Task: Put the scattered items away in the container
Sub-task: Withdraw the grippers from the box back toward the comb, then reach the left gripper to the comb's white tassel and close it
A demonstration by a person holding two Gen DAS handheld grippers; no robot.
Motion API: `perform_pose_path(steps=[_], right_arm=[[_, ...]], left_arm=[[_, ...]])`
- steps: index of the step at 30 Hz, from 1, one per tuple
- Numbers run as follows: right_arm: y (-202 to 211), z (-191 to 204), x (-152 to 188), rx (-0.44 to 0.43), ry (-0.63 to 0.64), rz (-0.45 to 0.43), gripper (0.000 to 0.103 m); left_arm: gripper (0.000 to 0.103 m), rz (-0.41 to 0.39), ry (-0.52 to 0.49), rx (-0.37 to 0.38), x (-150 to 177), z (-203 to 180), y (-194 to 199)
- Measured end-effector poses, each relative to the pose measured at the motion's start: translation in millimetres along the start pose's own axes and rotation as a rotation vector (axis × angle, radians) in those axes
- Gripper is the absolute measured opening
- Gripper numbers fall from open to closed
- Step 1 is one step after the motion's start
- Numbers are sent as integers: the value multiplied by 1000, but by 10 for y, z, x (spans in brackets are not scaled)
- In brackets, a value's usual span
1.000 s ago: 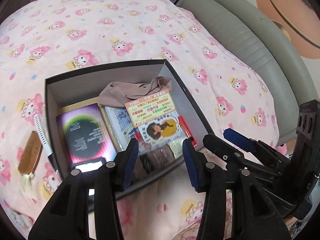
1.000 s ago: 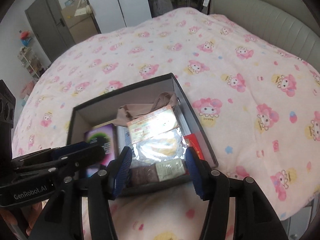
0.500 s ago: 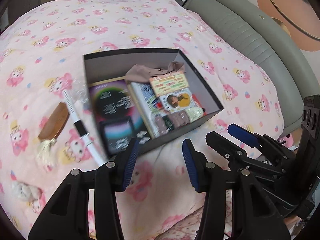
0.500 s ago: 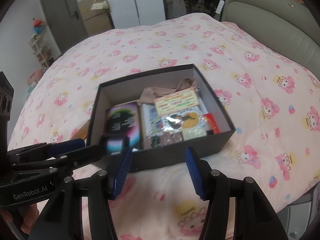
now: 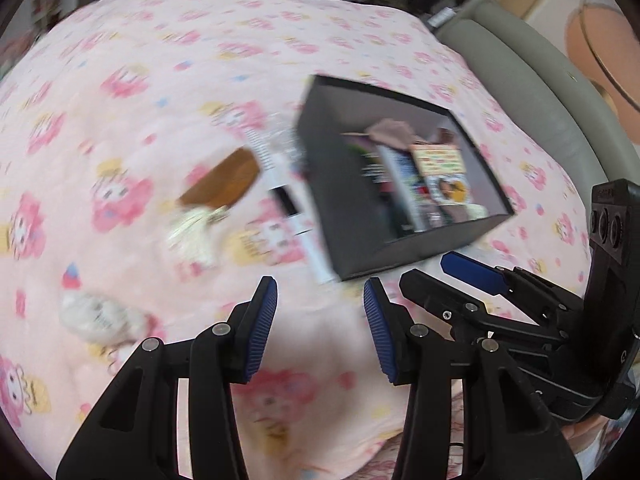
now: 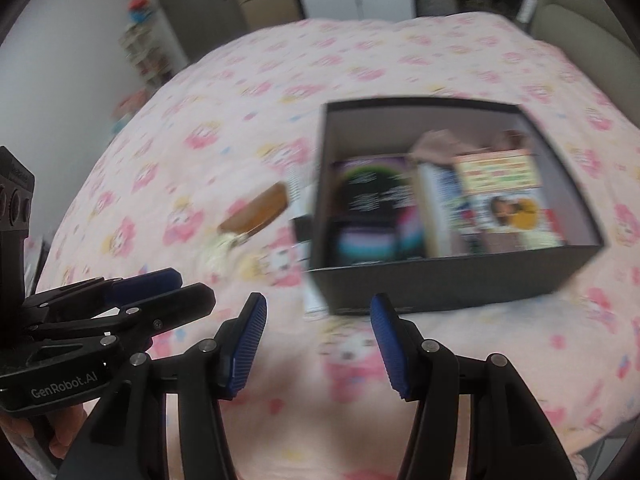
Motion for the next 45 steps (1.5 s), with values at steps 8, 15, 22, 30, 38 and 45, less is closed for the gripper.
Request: perform_pose_path(steps=[8,15,22,30,38,45], right_arm=[[-671,449,14,-69,62,128,51],[-1126,491,-82,-69,19,183,51],[-1428,569,-258,-86,0,195,49],[-1615,596,-317,-116,-22,219,48],[-1452,617,-144,-168,0,225,19],[-1271,518,-9,-133,11,194,16]], left_arm=[[46,6,141,-42,161,805,-172],[46,20,278,4,82,1394,-557],[47,14,264,77,-294,1377,-856],[18,99,266,79,-351,1313,-1241],[3,95,179,120,-197,1051,-981],[3,97,143,90,-106,954,-918]])
Point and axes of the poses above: each gripper's, at about its wrist camera, not at the fingertips, and y roughly against the way its jaws point, z to its left, x to its underside, the point moved 1 cm from there along -y, roughly the way its jaws point, and after that the axes turned 6 degrees about -y, right-handed, at the moved point
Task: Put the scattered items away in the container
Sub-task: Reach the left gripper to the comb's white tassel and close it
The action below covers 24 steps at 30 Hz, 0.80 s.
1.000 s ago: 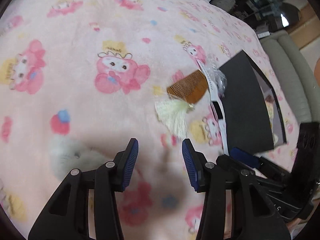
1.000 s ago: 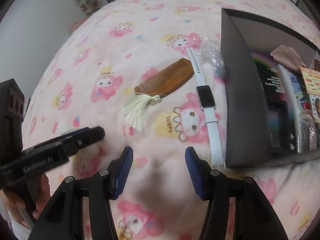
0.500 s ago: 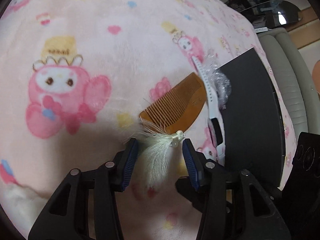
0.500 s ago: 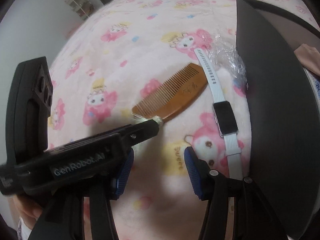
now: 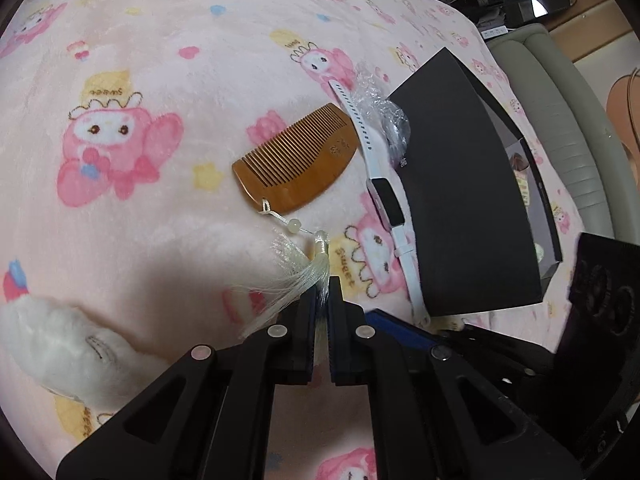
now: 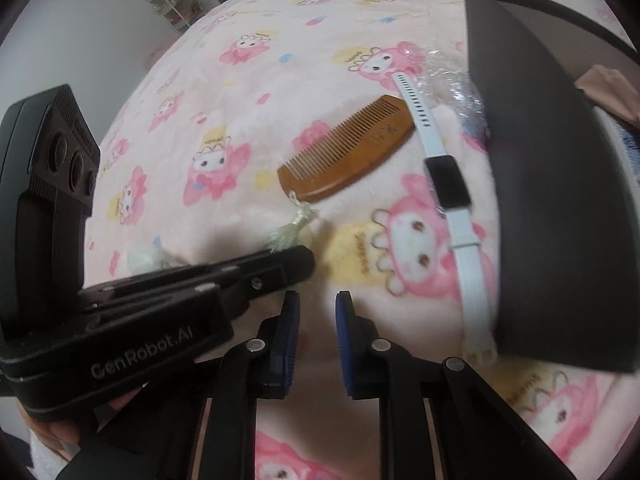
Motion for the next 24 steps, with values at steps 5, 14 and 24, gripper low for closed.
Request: perform_pose_path(steps=[5,14,24], right_arm=[[56,-14,-24,19,-1,-20,16],[-148,61,-108,73,12,9,24],[-165,100,-80,-26,30,17,4]], left_arm=[[33,-15,33,-12,-102,71,-21],[42,9,68,6,-218,223,-258],[2,8,-27,40,-57,-11,-140]])
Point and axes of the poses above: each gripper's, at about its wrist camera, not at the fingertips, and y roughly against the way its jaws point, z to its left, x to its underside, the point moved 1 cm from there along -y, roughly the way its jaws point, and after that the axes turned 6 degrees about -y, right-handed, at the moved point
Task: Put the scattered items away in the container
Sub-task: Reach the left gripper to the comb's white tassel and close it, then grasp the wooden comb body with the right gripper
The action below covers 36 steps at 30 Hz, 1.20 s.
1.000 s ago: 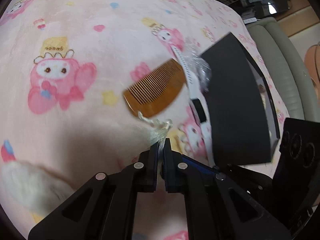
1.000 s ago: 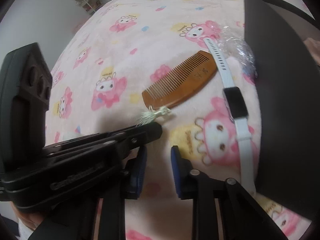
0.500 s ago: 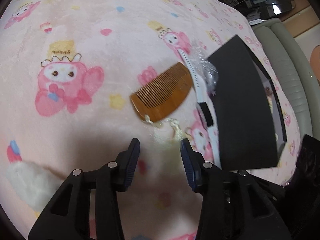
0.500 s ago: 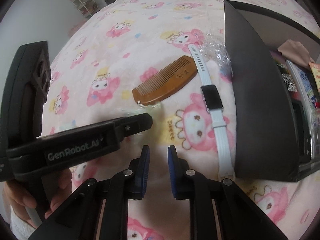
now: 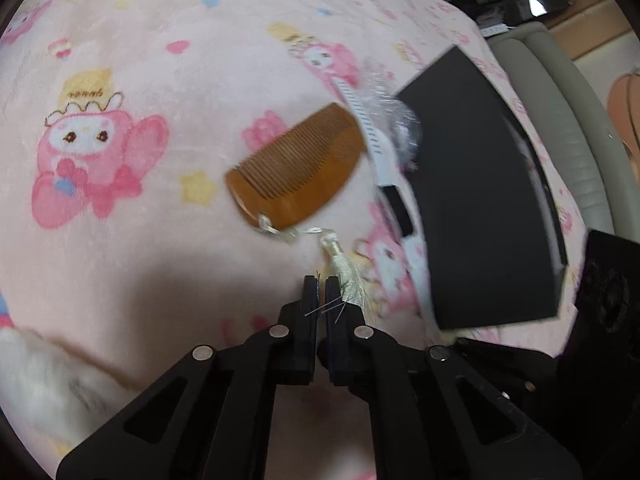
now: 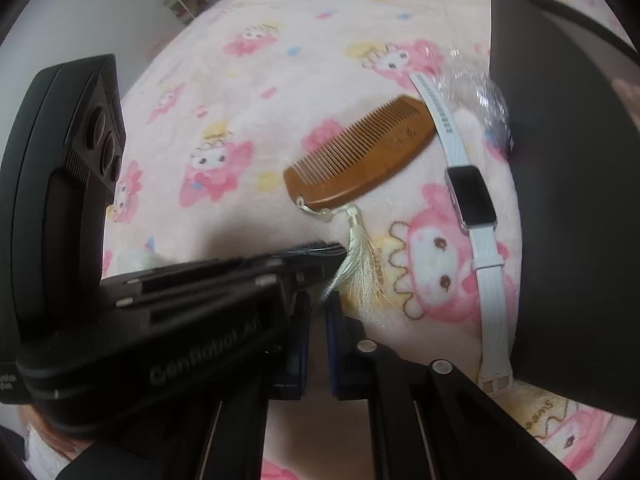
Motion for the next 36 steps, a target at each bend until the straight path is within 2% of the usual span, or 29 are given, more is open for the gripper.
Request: perform_pose_path(steps=[8,11,13,15,16,18,21,22,23,24,28,30,31,33,36], right_arm=[[330,-113,261,-17,-22,-39,2],[401,-192,334,-20,-46,-47,2],[443,-252,351,-25,-68,-50,3],[449,-284,331,-41,-84,-49,3],[448,-292,316,-48,-90,-49,3],[417,-282,272,-39,-92,-48,8],[249,-222,171,-1,-76,-31,25],[174,-220,141,5,-82,-19,31],[110,-231,120,8,-95,-11,33],[51,-245,100,9,-112,-7,34],[-81,-317,61,-17,-157,-19,35],[-96,-294,71,-34,-130,-18,31],[-94,-287,85,-49,-121,-19,18],[-65,-285,132,-104,-110,-20,6],[88,-304,258,-142,-85,-44,2]], left_arm=[[2,15,-86,43,201,-379,154],[2,20,-68,15,197,-384,88],[5,10,-12,-5,176,-259,97],[21,-10,25,-16,131,-142,114],[24,-20,41,-23,97,-82,112],[29,-23,62,-10,26,6,57],[34,16,105,58,-69,103,-121],[34,27,109,68,-88,110,-178],[26,37,101,66,-94,95,-214],[5,47,93,51,-89,75,-234],[3,46,57,36,17,5,-145],[3,39,45,33,73,-9,-54],[3,40,46,52,101,-15,-10],[3,45,40,73,147,-56,51],[3,59,-10,91,237,-245,114]])
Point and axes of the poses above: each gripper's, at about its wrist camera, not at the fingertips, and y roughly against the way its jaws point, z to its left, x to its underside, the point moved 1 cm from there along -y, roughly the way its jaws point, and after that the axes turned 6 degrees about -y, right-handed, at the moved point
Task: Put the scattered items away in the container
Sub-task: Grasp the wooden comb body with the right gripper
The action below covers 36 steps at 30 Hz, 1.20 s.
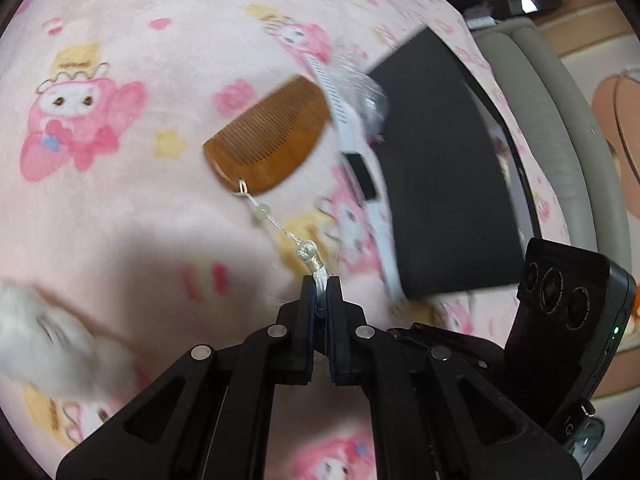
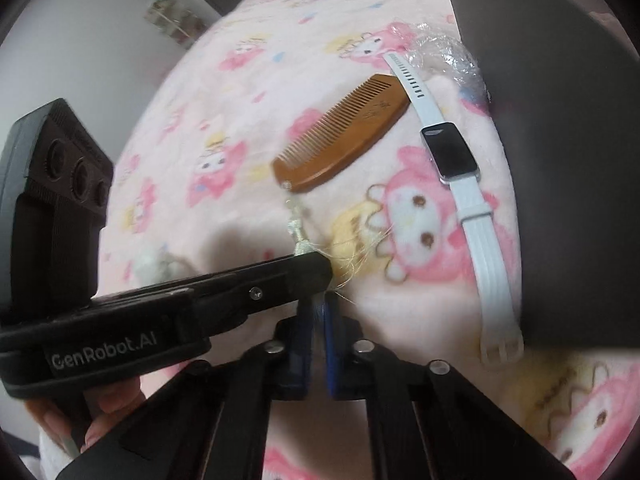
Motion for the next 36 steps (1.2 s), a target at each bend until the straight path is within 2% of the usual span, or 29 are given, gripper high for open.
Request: perform_pose_path(steps=[5,9,10,12,15,17,22,26,28,29,30,32,33,34,36], right_arm=[[396,-150,250,22,-12,-19,2],[660,-296,423,73,-29,-26,2],[719,-352,446,77,-58,-33,2],[772,-394,433,75,-80,-40,2],[784,-373,380,100,-67,-54,2],[729,-366,342,84,-78,-40,4],[499,-353,247,110,-80,-6,23],[355,-344,131,119,-90,0,35],[270,-363,66,114,-106,3,39],[232,-377,39,114,-118,2,39],[200,-389,16,113,-127,-2,39],[172,-401,-10,114,-136,-19,38],[173,-402,-15,117,-135,-24,30],[175,-406,-18,120,-134,-23,17],[205,-420,-12,108,-137,-24,7]], left_arm=[[3,44,-89,56,221,-380,-22],[5,81,-142,89,211,-634,-142],[8,84,-134,92,195,-625,-153],[22,80,-94,80,156,-525,-140],[23,50,-48,37,112,-306,-7],[24,20,-13,15,31,-144,54],[27,1,85,-8,-214,214,-54],[39,-9,129,-30,-371,310,-176],[39,-7,133,-44,-419,306,-235],[35,-3,127,-53,-431,289,-259],[25,1,117,-59,-435,258,-269],[18,-3,79,-91,-429,160,-240],[16,-4,64,-102,-421,120,-216],[15,-2,53,-110,-405,83,-188],[12,7,38,-120,-362,21,-135]])
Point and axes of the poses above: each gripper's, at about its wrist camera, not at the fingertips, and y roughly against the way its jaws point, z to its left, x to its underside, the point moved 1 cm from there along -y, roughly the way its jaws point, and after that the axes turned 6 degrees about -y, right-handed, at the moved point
